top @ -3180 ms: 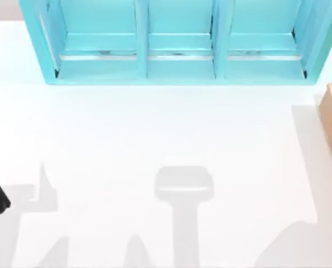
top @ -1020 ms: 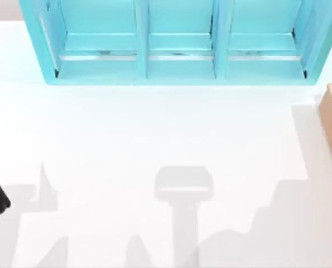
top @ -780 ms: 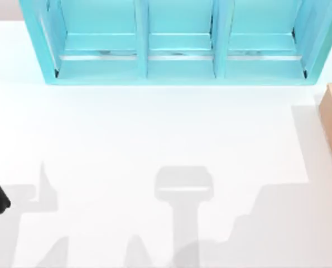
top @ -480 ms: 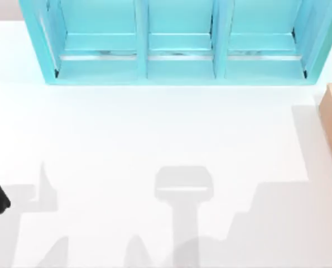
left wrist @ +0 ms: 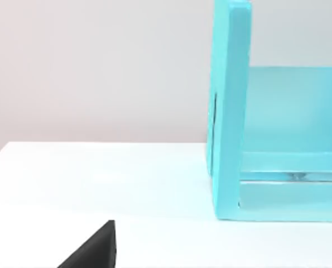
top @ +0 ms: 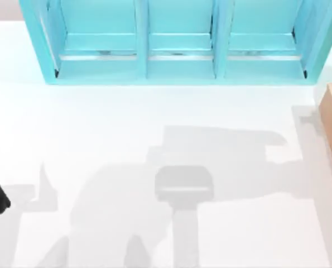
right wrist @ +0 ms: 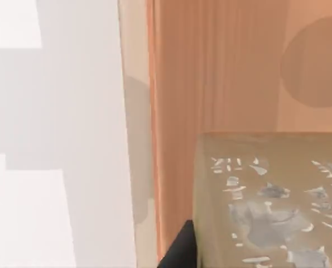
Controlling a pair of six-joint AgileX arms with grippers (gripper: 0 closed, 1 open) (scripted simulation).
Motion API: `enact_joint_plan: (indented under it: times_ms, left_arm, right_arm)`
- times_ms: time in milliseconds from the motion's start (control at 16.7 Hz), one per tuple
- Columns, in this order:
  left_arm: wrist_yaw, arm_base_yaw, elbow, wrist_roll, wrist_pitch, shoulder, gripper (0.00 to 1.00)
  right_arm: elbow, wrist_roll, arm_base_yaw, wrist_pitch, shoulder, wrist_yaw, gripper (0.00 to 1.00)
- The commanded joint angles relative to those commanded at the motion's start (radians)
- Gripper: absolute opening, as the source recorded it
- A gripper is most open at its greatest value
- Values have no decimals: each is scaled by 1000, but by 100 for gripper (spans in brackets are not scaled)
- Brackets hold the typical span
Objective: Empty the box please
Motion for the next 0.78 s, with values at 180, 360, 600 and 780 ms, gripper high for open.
enact_joint_plan:
  times_ms: [180,360,600,780]
  left_arm:
    - [0,0,0,0,0,0,100]
    - [0,0,0,0,0,0,100]
    - [0,0,0,0,0,0,100]
    - [0,0,0,0,0,0,100]
  right_arm:
    - [118,207,205,17,137,1,0]
    - [227,413,409,41,263,3,0]
    - [330,630,624,73,384,4,0]
    - [362,699,692,87,421,5,0]
